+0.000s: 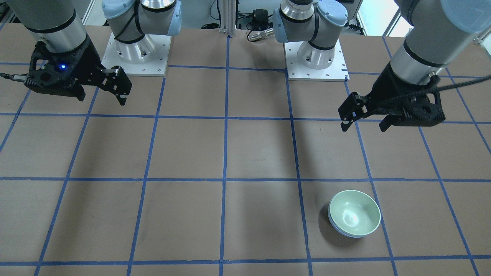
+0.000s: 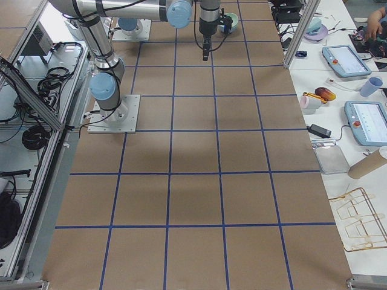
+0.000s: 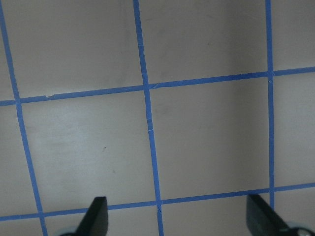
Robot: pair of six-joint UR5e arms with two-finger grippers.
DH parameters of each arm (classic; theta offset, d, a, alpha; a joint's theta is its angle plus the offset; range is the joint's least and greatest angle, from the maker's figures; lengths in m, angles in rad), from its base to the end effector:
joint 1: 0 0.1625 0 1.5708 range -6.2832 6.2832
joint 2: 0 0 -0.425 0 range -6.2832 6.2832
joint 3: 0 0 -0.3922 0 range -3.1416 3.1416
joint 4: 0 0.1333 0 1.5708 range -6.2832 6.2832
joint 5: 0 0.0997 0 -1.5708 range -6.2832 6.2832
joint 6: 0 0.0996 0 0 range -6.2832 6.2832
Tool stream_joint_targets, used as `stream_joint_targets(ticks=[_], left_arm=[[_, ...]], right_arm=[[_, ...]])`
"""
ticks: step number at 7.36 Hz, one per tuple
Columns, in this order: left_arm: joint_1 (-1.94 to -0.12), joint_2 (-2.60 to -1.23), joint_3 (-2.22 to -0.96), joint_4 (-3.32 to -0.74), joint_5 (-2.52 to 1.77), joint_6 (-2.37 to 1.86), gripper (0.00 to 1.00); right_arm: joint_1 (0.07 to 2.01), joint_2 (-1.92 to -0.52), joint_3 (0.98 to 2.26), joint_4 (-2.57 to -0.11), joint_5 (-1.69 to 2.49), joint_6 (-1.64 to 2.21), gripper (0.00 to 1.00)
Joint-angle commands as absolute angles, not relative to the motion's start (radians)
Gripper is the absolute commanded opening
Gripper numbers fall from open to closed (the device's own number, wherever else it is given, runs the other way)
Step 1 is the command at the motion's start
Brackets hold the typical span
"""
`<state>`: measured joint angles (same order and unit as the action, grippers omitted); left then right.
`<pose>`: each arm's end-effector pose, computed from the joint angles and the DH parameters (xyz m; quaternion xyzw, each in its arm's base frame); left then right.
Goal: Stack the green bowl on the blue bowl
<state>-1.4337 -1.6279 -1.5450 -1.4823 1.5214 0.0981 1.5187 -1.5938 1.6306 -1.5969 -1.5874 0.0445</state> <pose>-0.0657 -0.5355 0.4809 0.0188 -0.9991 0.0313 0.0212 0.1064 -0.4870 0.4723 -0.0482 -0.9988 -0.0054 0.0083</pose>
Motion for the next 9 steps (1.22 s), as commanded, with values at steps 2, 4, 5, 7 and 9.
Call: stream_joint_targets(ticks=[2, 4, 5, 7, 9], left_arm=[[-1.489, -1.548, -1.549, -1.512, 1.539, 0.080, 1.00], [-1.544, -1.540, -1.551, -1.506, 1.606, 0.080, 1.00], [-1.554, -1.545, -1.552, -1.500, 1.606, 0.068, 1.00], [-1.554, -1.548, -1.552, -1.496, 1.592, 0.048, 1.00], [-1.554, -1.552, -1.551, -1.496, 1.592, 0.046, 1.00]], right_arm=[[1.519, -1.594, 1.631, -1.597, -1.588, 0.044, 1.00], [1.519, -1.594, 1.632, -1.597, -1.588, 0.044, 1.00], [1.519, -1.594, 1.631, -1.597, -1.588, 0.044, 1.00], [1.519, -1.594, 1.632, -1.597, -1.588, 0.044, 1.00], [1.519, -1.594, 1.631, -1.597, -1.588, 0.044, 1.00]])
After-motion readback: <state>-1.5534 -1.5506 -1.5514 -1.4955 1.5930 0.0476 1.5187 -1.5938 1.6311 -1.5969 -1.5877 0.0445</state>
